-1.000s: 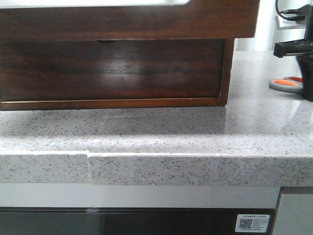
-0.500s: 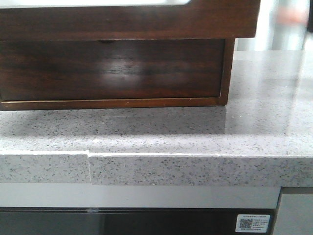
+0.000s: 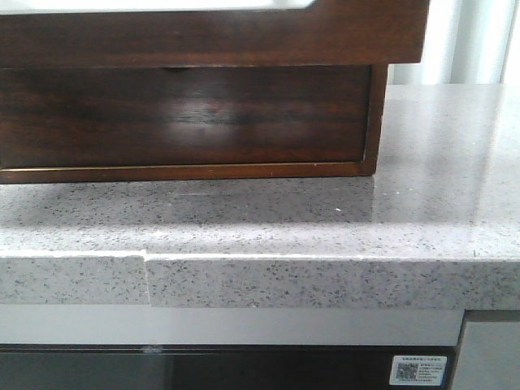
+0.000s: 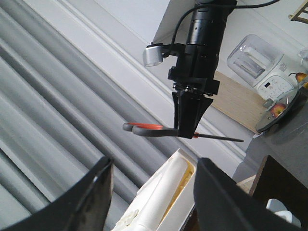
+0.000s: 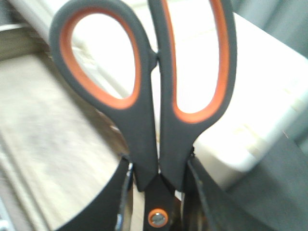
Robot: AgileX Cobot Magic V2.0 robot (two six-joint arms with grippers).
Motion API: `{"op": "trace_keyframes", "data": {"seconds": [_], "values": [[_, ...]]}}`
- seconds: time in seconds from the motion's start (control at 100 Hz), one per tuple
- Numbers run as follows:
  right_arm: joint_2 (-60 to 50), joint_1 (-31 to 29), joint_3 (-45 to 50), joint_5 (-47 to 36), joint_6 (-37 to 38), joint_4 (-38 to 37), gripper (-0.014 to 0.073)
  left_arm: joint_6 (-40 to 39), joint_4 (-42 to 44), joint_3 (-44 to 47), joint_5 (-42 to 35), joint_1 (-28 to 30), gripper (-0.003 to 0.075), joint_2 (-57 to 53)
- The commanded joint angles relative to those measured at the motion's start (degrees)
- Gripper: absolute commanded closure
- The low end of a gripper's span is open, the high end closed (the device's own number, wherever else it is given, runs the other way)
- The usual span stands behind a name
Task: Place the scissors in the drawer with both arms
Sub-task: 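Lift the scissors with the right gripper and carry them over the drawer, then lower the scissors into the open drawer and open the right gripper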
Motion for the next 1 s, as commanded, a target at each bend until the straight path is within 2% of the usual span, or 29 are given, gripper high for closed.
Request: {"op": "trace_keyframes", "data": {"seconds": [0.0,0.11,0.19,0.46,0.55,0.67,0.74,0.99], "values": [[0.1,5.7,-1.7,-6.5,-4.5,1.7,0.0666,-0.8,-2.8,-2.0,-1.5,-0.4,0.0363,0.3],[3.1,12.0,-1.7,-9.5,-6.4,-0.8,0.0666,-0.8,-2.8,-2.0,-1.5,-0.4,0.0363,0.3],[5.7,14.4,-1.7,-9.6,-6.4,-3.4,0.0666,-0.8,-2.8,-2.0,-1.5,-0.4,0.0363,0.3],[11.8,15.1,-1.7,-9.5,-6.4,-3.4,0.0659,-0.8,-2.8,-2.0,-1.5,-0.4,0.0363,0.3],[12.8,15.1,-1.7,-9.1,-6.4,-3.4,0.0588,-0.8,-2.8,-2.0,-1.5,-0.4,0.0363,0.3],[13.3,15.1,-1.7,-9.3,-6.3,-3.4,0.0389,-0.8,-2.8,-2.0,-1.5,-0.4,0.0363,0.3],[13.3,15.1,-1.7,-9.5,-6.2,-3.4,0.0314,-0.8,-2.8,-2.0,-1.5,-0.4,0.0363,0.3],[13.1,15.1,-1.7,-8.3,-6.2,-3.4,0.0307,-0.8,-2.8,-2.0,-1.5,-0.4,0.0363,0.3]]}}
